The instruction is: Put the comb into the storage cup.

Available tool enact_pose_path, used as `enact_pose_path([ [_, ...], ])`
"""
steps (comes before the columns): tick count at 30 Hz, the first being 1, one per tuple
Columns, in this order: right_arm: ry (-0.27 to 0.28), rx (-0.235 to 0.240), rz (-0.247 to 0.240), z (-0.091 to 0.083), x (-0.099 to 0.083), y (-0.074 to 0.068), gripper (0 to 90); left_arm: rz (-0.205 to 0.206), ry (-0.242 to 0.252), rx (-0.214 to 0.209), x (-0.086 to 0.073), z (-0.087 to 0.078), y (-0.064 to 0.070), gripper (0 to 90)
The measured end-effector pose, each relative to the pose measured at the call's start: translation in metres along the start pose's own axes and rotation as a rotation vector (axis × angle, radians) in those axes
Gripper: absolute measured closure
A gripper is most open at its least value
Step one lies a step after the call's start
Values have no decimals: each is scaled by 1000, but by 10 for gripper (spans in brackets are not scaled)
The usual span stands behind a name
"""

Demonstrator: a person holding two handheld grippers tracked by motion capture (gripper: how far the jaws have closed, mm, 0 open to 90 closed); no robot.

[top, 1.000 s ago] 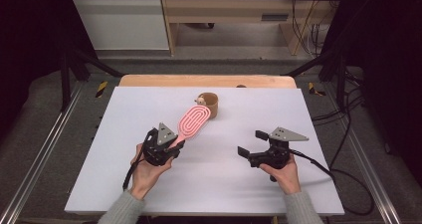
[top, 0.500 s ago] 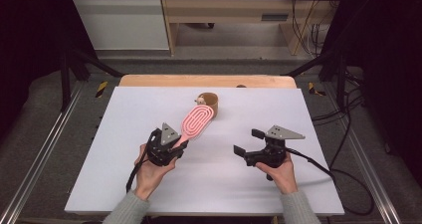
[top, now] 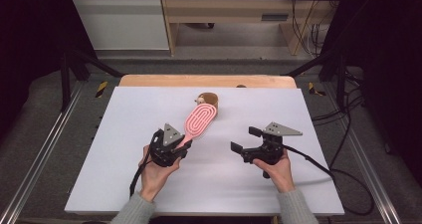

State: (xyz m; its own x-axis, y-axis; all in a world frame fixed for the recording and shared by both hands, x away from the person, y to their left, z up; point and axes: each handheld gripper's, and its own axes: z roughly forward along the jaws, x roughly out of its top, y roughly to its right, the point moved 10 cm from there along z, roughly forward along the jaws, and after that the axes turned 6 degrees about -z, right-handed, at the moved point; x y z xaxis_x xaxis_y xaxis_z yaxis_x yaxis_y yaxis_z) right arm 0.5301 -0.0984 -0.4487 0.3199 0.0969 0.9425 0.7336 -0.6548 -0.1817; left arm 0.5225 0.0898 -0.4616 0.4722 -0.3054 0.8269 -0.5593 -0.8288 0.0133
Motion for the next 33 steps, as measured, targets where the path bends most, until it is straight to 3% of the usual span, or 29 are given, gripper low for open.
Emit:
enact_pose_path([
  [14,-6,23,45,18,4,-12,5,-22,39,1,-5,4,5,694],
  [33,-7,3,88,30,9,-16,5,-30,64,-15,-6,15,13,694],
])
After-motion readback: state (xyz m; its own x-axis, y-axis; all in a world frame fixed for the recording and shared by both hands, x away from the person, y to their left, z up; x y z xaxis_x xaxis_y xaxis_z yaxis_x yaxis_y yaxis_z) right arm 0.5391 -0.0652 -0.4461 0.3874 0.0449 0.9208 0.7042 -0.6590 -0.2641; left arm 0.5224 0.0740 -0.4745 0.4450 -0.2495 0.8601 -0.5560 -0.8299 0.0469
